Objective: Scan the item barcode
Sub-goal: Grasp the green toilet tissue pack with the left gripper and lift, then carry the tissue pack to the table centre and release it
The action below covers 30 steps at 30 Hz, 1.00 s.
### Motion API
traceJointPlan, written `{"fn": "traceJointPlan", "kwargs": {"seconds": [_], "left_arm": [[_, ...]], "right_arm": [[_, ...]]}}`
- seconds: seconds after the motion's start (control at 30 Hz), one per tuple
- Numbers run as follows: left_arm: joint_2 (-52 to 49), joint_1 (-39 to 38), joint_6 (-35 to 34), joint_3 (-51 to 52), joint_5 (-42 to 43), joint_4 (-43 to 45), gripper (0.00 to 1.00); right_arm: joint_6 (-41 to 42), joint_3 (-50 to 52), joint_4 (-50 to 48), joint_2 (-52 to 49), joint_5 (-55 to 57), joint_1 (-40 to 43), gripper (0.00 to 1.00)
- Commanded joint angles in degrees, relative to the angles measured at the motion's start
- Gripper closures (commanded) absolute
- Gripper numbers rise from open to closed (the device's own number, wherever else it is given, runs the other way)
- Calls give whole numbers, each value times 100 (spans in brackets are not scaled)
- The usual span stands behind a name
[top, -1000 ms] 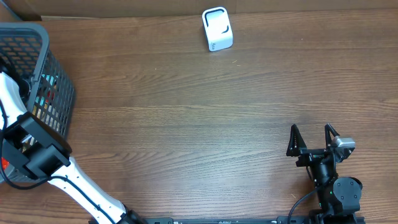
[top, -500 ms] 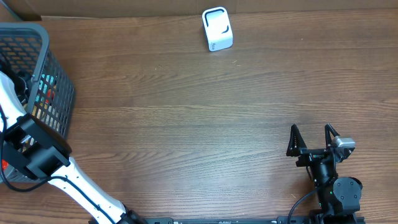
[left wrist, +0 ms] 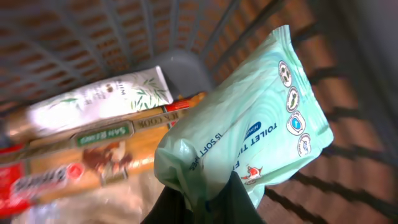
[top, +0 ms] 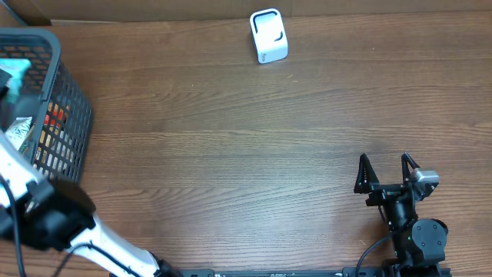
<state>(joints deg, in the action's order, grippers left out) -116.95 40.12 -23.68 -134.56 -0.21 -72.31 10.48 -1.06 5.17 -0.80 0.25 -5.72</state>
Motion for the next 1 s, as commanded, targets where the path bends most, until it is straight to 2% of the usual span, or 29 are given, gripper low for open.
{"fn": "traceJointPlan", "kwargs": {"seconds": [0.0,0.13,0.3,0.4,0.53,0.6,0.8,0.97], "left_arm": [[693,-76,-273,-168,400,-140,96],[1233,-166,-79,-168,1167,-249,96],[1482,-680,986,-166,2693,-538,96],[1381,-1388,1915,-70,3276,-896,96],[1152,-2542,3123,358,3270,-1239,96],[1029,-3038,3434,632,3091,-1255,96],[592,-4376,4072,1683,2444,-1231,96],[81,-5060,3928,2415,2118,-955,89]], "right_arm": [[4,61,-35,63,11,-33,0],[2,61,-37,63,11,-33,0],[2,61,-37,63,11,-33,0],[2,61,-35,63,11,-33,0],[2,61,-35,63,11,-33,0],[4,61,-37,63,11,-33,0],[2,61,-35,63,11,-33,0],[2,61,-37,63,11,-33,0]]}}
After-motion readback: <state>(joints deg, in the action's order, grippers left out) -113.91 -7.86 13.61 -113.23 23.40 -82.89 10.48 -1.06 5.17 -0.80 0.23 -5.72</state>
